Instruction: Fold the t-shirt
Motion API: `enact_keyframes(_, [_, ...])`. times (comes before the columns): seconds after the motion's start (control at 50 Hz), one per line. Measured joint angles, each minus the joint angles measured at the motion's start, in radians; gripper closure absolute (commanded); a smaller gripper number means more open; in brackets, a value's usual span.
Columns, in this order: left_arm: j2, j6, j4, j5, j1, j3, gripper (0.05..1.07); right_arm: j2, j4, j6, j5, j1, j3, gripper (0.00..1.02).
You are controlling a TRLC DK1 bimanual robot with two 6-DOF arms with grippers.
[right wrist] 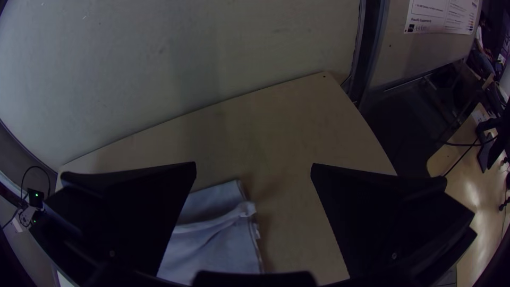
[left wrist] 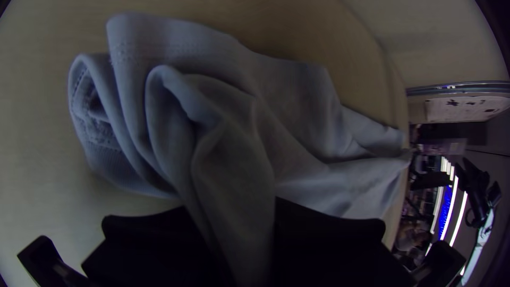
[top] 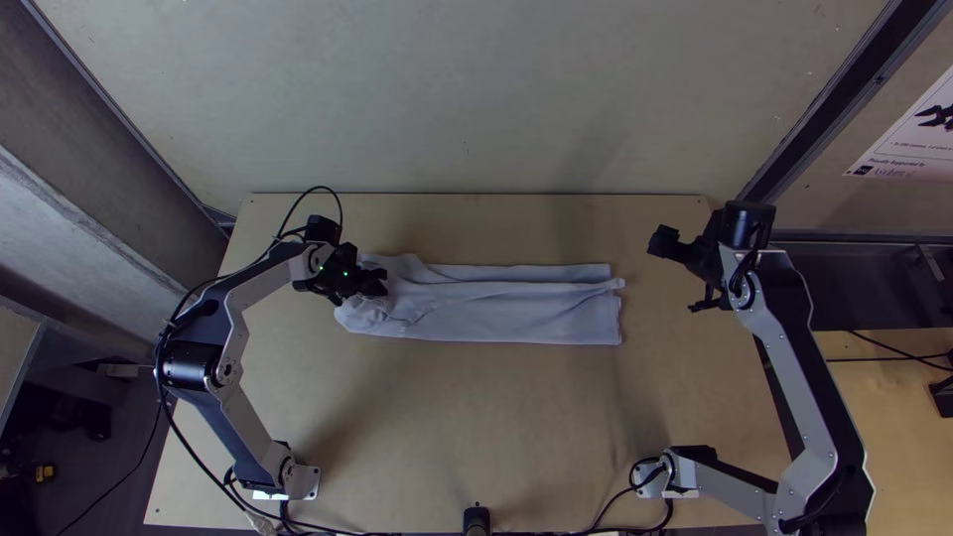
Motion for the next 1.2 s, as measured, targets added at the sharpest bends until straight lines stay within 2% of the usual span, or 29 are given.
enact_keyframes(0.14, [-0.035, 0.076, -0.045, -0.118, 0.056, 0.0, 1.05, -0.006, 0.021, 0.012, 0.0, 0.01, -0.032, 0.03])
enact_keyframes(0.26, [-0.063, 0.191, -0.07, -0.213, 0.144, 0.0, 1.05, -0.008, 0.04, 0.019, 0.0, 0.013, -0.053, 0.03])
enact_keyframes(0.54, [-0.072, 0.463, -0.119, -0.33, 0.399, 0.04, 1.04, -0.023, 0.064, 0.031, 0.0, 0.015, -0.112, 0.03])
enact_keyframes(0.7, [-0.081, 0.579, -0.126, -0.43, 0.473, 0.09, 1.04, -0.032, 0.068, 0.034, 0.0, 0.025, -0.121, 0.03])
enact_keyframes(0.88, [-0.183, 0.65, -0.142, -0.557, 0.418, 0.094, 1.04, -0.032, 0.069, 0.034, 0.0, 0.033, -0.121, 0.03])
enact_keyframes(1.12, [-0.346, 0.668, -0.204, -0.787, 0.167, 0.114, 1.04, -0.032, 0.072, 0.034, 0.0, 0.032, -0.121, 0.03])
enact_keyframes(1.2, [-0.367, 0.663, -0.241, -0.826, 0.087, 0.127, 1.05, -0.035, 0.073, 0.034, 0.0, 0.031, -0.125, 0.03])
